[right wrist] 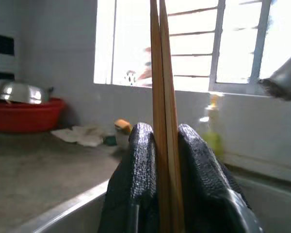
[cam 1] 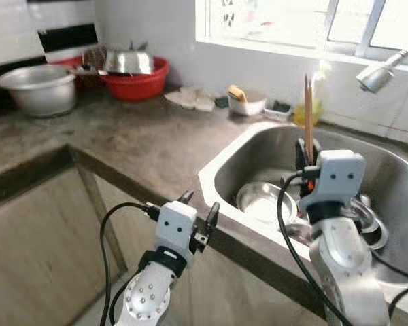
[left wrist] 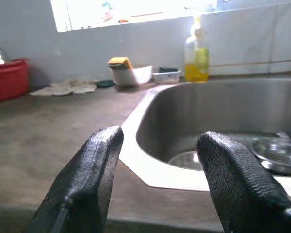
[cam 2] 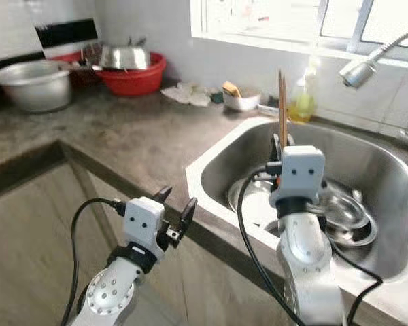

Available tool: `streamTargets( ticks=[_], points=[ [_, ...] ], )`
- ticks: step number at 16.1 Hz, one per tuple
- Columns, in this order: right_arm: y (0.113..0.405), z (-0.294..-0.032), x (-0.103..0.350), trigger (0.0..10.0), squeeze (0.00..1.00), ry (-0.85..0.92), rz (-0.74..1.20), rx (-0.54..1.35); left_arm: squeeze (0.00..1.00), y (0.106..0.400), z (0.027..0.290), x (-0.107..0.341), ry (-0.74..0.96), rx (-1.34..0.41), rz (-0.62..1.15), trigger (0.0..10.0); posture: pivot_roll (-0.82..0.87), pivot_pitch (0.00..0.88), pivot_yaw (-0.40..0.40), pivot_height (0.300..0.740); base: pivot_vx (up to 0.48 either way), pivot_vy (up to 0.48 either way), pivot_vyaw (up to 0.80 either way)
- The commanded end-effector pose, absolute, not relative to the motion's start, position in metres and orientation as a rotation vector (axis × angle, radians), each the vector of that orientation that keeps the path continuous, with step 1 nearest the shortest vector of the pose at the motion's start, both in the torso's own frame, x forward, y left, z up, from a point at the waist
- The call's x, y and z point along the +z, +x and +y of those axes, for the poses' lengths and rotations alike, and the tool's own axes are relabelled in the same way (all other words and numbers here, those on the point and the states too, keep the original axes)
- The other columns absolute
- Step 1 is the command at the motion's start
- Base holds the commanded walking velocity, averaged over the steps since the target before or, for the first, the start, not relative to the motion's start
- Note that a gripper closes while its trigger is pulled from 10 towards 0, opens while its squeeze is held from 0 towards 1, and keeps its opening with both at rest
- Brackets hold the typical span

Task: Kitchen organization

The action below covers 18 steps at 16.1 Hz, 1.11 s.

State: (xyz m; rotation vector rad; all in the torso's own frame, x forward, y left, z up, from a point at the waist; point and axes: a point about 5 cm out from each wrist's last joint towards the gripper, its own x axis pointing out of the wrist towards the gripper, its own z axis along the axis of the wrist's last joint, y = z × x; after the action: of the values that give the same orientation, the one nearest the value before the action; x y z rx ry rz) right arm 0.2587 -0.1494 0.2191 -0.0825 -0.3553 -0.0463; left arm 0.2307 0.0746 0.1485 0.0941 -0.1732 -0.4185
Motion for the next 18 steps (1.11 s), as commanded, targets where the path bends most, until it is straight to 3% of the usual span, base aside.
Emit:
streamTargets(
  ticks=[1,6,8,18],
  points=[
    [0.264,-0.151,0.219,10.0,0.00,-0.084,-0.322,-0.045,0.00,0.230,0.078,0.146,0.109,-0.410,-0.153,10.0,0.07,0.000,-0.047,0.740,0.000,0.000,0.00],
    [0.304,-0.172,0.204,10.0,0.00,-0.130,-0.087,-0.066,0.00,0.228,0.075,0.147,0.104,-0.418,-0.154,10.0,0.07,0.000,-0.051,0.740,0.000,0.000,0.00],
    [0.332,-0.179,0.184,10.0,0.00,-0.221,0.135,-0.001,0.00,0.226,0.073,0.148,0.094,-0.436,-0.149,10.0,0.08,0.016,-0.056,0.740,0.000,0.000,0.00],
    [0.358,-0.170,0.150,10.0,0.00,-0.269,0.406,0.224,0.00,0.209,0.070,0.145,0.101,-0.492,-0.120,10.0,0.09,0.093,-0.057,0.740,0.000,0.000,0.00]
  ],
)
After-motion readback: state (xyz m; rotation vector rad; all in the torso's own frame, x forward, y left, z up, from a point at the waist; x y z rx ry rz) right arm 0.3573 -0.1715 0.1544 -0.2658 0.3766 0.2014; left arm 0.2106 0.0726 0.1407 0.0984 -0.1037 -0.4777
